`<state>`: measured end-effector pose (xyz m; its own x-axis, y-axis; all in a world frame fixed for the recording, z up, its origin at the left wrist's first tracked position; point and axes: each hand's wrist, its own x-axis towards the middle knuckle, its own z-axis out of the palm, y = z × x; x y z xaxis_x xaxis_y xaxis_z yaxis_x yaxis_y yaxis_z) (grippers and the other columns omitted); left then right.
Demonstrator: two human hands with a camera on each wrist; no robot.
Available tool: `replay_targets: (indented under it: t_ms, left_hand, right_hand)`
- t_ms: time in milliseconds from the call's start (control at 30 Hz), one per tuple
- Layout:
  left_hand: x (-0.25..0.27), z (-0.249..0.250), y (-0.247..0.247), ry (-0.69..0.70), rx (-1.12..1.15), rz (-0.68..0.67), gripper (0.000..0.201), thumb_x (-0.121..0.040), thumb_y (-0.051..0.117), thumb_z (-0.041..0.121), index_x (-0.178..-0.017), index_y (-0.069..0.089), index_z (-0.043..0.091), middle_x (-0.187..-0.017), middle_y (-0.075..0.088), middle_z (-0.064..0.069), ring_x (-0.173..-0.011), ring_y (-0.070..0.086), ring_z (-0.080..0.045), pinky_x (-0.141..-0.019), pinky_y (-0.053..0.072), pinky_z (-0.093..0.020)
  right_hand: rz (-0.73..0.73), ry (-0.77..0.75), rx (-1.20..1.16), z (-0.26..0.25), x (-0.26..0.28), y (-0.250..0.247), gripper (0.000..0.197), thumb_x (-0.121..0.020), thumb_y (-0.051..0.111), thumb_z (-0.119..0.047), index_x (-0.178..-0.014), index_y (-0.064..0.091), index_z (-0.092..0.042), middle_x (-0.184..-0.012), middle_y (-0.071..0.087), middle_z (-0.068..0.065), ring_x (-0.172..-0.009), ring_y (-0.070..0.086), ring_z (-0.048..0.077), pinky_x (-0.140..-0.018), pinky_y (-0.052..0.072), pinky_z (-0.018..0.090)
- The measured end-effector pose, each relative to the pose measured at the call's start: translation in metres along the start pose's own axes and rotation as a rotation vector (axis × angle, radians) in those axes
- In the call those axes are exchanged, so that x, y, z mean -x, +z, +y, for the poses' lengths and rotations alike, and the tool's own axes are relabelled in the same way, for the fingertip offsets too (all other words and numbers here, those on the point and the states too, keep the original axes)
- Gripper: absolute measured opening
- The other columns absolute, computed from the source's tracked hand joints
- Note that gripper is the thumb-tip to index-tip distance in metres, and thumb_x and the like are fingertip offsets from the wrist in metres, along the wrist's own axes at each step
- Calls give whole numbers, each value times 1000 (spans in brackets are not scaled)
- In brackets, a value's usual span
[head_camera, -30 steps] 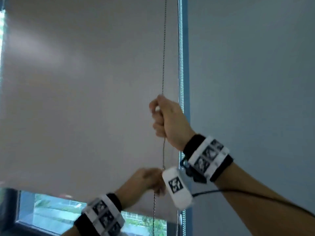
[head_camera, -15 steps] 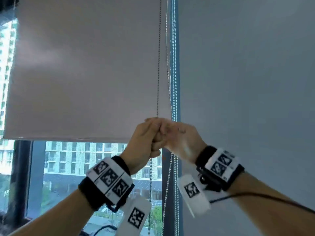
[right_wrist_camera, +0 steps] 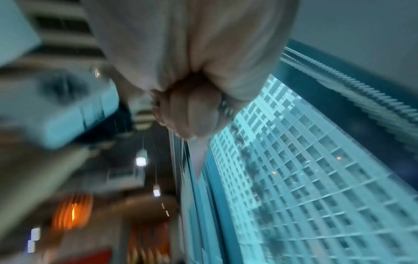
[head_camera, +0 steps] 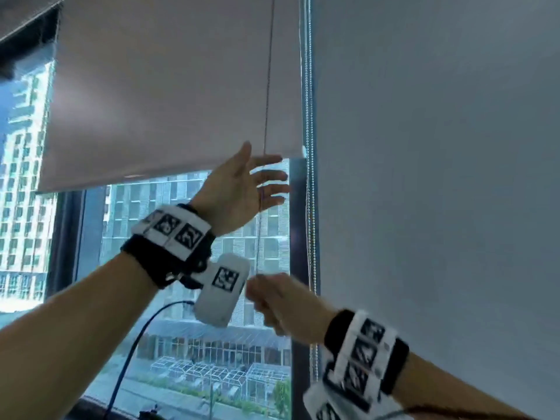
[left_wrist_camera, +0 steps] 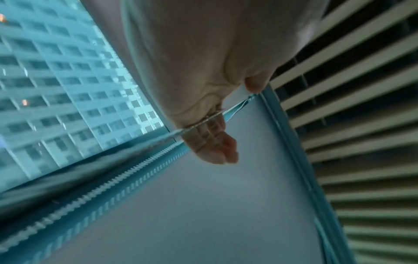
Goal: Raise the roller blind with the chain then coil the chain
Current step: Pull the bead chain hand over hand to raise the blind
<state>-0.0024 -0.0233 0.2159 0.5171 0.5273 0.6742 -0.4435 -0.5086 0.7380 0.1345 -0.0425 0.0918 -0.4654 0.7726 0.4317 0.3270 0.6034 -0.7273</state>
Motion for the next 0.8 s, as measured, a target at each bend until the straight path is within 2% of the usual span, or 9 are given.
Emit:
replay_targets:
  t_ms: [133, 200, 300, 366, 433, 500, 566, 700, 800]
  left_hand:
    - [7, -31, 22, 44, -197, 157, 34, -99, 30, 26, -72, 49, 17, -48, 27, 11, -38, 20, -5, -34, 18, -14]
    - [27, -60, 26, 19, -286, 163, 36, -99, 30, 24, -66, 45, 19, -48, 26, 10, -36, 19, -5, -33, 17, -13]
    - [60, -99, 22, -100, -285, 68, 34, -95, 37, 36, -68, 43, 16, -54, 26, 7, -40, 22, -7, -36, 17, -18]
    - [79, -113, 15, -217, -208, -24, 33, -88, 43, 42, -74, 44, 13, -60, 25, 2, -45, 27, -8, -40, 26, -19]
    - [84, -110, 1, -311, -122, -146, 38, -84, 55, 42, -91, 51, 5, -68, 39, -4, -57, 45, -13, -54, 41, -24]
    - [73, -87, -18, -268, -85, -184, 53, -76, 65, 38, -108, 57, -3, -94, 61, -14, -84, 62, -24, -80, 50, -35]
    - [49, -45, -30, -152, -5, -97, 59, -72, 67, 41, -115, 60, 3, -117, 58, -23, -105, 61, -34, -94, 48, -45]
    - [-5, 33, -17, 8, -29, 20, 61, -89, 42, 47, -133, 48, 5, -126, 59, -22, -113, 61, -34, -94, 52, -42]
    - [-38, 69, 8, 51, -130, 108, 49, -96, 37, 40, -124, 50, 2, -98, 63, -9, -78, 63, -19, -70, 51, -29]
  right_hand:
    - [-336, 113, -52, 28, 14, -25, 8, -89, 55, -13, -85, 61, -12, -65, 60, -5, -56, 56, 4, -60, 49, 18]
    - [-199, 4, -161, 2, 0, -60, 39, -63, 57, -7, -101, 61, 0, -87, 64, 9, -80, 61, 18, -84, 51, 29]
    - [52, -164, -446, -66, -32, -99, 44, -76, 51, -15, -115, 58, 5, -101, 63, 21, -95, 62, 33, -98, 48, 43]
    - [195, -204, -526, -105, -52, -96, 31, -96, 40, -28, -89, 60, -5, -69, 59, 9, -64, 60, 23, -67, 53, 32]
    - [282, -283, -394, -113, -66, -85, 48, -104, 26, -33, -60, 36, -20, -45, 30, -7, -37, 27, 8, -38, 26, 16]
    - [288, -310, -207, -107, -69, -68, 48, -105, 24, -28, -57, 25, -23, -43, 22, -11, -34, 15, 6, -37, 15, 14]
    - [235, -307, -145, -97, -62, -50, 49, -105, 27, -27, -57, 29, -21, -44, 27, -9, -35, 22, 7, -37, 20, 17]
    - [129, -265, -195, -60, -42, -28, 48, -106, 28, -31, -58, 32, -20, -41, 29, -14, -33, 22, 3, -34, 21, 15]
    - [23, -292, -134, -40, -35, -23, 48, -105, 27, -32, -58, 29, -21, -47, 24, -11, -36, 18, 3, -35, 19, 15]
